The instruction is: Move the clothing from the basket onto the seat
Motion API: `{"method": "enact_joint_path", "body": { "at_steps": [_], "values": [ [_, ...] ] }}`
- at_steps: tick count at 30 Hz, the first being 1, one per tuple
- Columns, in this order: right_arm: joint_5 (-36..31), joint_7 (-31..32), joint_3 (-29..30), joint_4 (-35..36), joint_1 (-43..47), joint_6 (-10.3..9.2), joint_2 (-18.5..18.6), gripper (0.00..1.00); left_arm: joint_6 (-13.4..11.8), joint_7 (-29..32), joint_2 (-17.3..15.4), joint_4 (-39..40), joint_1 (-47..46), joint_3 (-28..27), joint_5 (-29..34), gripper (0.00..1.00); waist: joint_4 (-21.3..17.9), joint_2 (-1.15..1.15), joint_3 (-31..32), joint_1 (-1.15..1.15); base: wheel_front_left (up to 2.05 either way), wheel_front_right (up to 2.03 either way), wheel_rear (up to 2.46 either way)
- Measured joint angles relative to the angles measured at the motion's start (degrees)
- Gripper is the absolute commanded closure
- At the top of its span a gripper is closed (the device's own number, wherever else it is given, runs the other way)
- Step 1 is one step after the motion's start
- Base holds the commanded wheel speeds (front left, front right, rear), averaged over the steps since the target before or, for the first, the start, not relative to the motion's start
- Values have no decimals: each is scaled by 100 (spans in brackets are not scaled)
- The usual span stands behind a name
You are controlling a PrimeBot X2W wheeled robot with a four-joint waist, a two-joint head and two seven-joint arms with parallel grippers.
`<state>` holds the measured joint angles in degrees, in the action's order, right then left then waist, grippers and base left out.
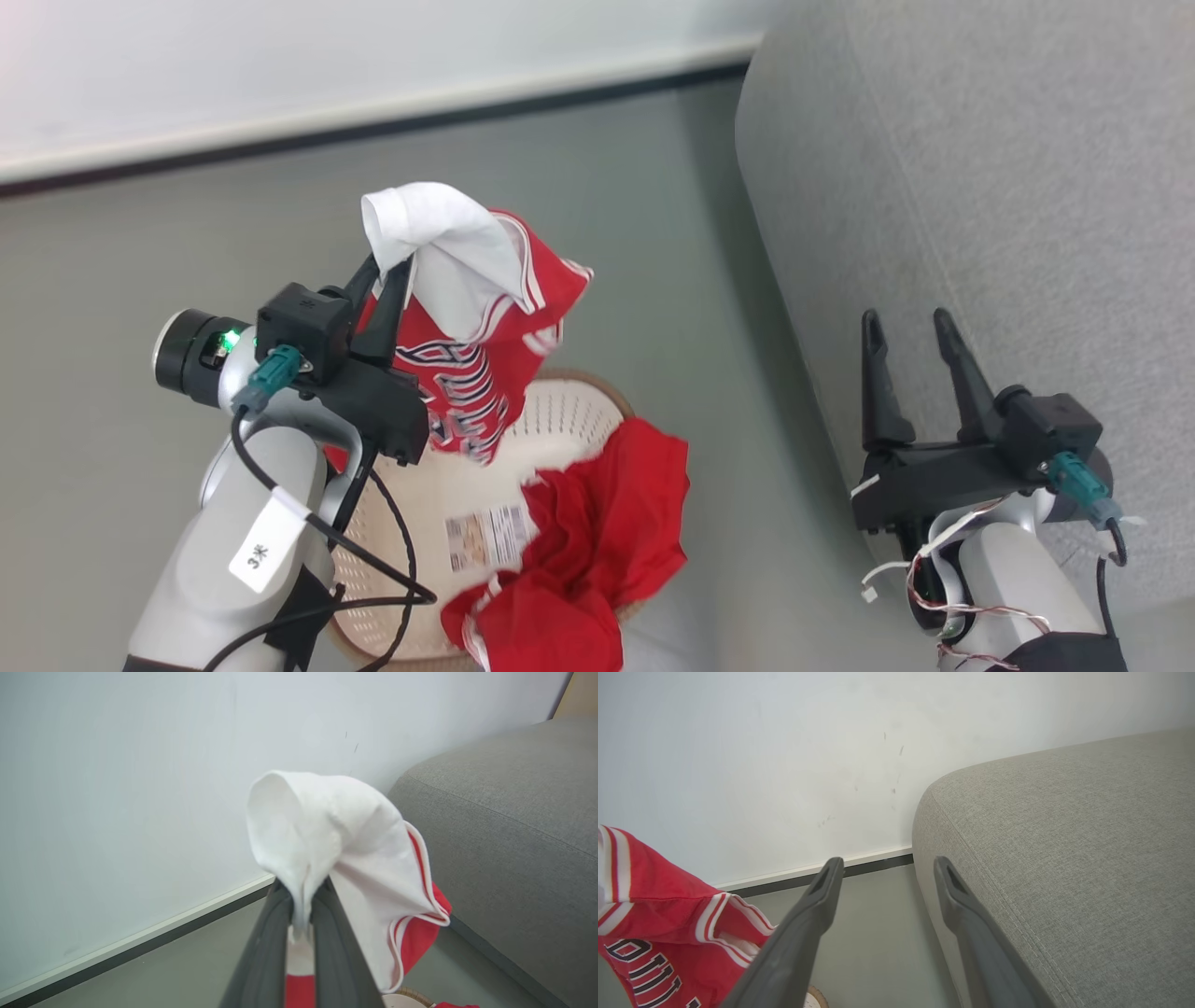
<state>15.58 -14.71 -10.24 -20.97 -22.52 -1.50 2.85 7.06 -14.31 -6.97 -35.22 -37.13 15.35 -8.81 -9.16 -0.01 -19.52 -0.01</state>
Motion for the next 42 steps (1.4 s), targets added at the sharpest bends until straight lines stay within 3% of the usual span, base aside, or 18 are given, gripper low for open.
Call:
{"method": "enact_joint_path", "body": {
  "at_steps": [24, 42],
  "values": [
    [-58, 1, -697, -639, 328, 511, 13, 0, 1, 10, 143, 107, 21, -40, -215, 100, 1, 0, 1943, 0, 0, 0, 0],
    [333, 1, -2067, -856, -198, 756, 33, 0, 0, 582, 328, 154, -134, 141, -270, 100, 41, 1, 2197, 1, 0, 0, 0]
  ]
}}
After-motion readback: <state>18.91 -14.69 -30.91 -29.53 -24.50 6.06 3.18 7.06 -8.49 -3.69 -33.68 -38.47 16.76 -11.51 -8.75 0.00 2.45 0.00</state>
